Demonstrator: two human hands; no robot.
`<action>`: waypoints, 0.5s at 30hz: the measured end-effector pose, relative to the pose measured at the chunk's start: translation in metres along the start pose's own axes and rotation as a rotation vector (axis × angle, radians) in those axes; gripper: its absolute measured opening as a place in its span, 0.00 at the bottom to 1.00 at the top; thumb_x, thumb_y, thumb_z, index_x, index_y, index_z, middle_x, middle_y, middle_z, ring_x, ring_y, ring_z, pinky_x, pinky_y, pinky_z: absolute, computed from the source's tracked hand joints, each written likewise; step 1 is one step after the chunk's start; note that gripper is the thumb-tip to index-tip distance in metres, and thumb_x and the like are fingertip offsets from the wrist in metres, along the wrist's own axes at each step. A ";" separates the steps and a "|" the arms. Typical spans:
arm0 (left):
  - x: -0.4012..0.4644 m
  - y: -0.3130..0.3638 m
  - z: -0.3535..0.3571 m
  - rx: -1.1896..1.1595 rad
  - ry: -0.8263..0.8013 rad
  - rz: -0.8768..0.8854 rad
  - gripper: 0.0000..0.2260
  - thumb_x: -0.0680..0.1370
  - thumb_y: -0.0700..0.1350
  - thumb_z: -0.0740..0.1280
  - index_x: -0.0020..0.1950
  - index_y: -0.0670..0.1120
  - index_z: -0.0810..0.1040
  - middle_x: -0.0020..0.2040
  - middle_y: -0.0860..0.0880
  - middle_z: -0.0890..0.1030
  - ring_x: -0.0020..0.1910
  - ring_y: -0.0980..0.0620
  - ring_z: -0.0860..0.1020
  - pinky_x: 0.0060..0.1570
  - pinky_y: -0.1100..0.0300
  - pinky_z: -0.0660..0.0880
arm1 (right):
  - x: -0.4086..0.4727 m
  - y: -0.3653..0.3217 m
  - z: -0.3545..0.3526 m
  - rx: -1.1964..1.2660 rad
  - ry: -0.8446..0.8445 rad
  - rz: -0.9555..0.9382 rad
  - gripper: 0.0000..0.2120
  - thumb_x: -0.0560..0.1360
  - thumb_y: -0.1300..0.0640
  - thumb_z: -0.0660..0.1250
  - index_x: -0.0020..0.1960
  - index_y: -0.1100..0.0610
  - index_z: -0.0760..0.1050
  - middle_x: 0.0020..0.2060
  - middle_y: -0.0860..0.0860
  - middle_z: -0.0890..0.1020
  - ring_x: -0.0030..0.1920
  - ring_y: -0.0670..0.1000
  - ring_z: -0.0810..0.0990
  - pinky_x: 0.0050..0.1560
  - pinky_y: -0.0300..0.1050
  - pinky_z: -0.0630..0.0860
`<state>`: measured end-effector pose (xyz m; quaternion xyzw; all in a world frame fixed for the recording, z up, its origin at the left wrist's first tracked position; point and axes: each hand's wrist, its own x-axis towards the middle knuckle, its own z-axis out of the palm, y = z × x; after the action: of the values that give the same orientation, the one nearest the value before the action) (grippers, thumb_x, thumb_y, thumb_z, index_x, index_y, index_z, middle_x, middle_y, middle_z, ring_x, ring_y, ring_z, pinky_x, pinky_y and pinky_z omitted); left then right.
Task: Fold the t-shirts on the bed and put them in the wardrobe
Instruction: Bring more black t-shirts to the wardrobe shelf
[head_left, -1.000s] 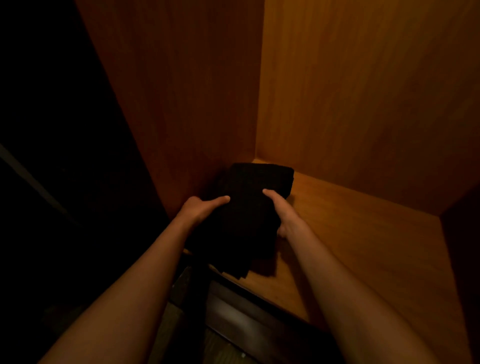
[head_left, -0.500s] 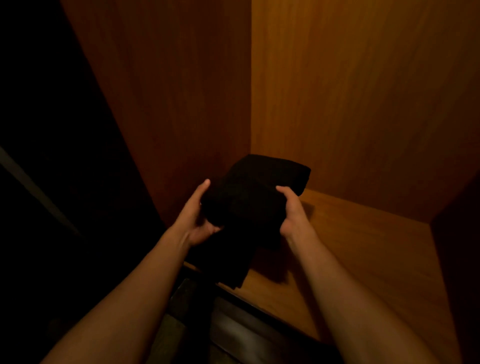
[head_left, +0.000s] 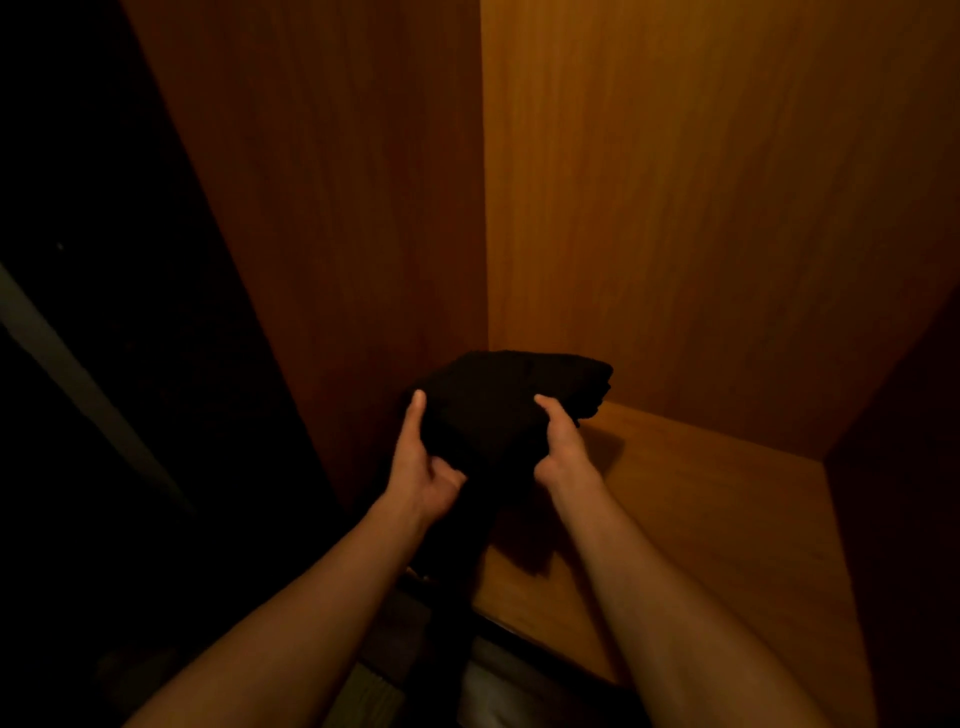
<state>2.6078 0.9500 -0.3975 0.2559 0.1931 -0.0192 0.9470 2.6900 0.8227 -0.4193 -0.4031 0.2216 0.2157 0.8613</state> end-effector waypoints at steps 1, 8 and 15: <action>-0.001 -0.002 -0.002 -0.006 -0.004 -0.009 0.22 0.77 0.57 0.68 0.61 0.42 0.79 0.58 0.36 0.81 0.63 0.36 0.77 0.69 0.40 0.68 | -0.001 0.003 -0.001 -0.016 0.001 0.004 0.26 0.72 0.54 0.74 0.68 0.57 0.73 0.59 0.60 0.80 0.56 0.63 0.79 0.57 0.61 0.77; 0.001 -0.007 0.006 0.158 0.000 -0.015 0.22 0.76 0.56 0.69 0.63 0.42 0.79 0.59 0.38 0.82 0.61 0.38 0.79 0.67 0.40 0.70 | -0.010 0.003 0.001 -0.058 -0.015 -0.084 0.25 0.69 0.53 0.75 0.64 0.58 0.77 0.57 0.60 0.82 0.55 0.62 0.81 0.48 0.56 0.81; 0.009 -0.011 0.030 0.278 0.211 0.191 0.28 0.73 0.43 0.75 0.71 0.47 0.71 0.62 0.41 0.79 0.56 0.40 0.81 0.51 0.41 0.80 | -0.035 -0.038 -0.001 0.056 -0.182 -0.165 0.18 0.76 0.49 0.67 0.61 0.58 0.78 0.53 0.60 0.83 0.54 0.61 0.81 0.50 0.56 0.78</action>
<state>2.6252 0.9260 -0.3828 0.4019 0.2617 0.0713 0.8746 2.6827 0.7933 -0.3776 -0.3747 0.1147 0.1736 0.9035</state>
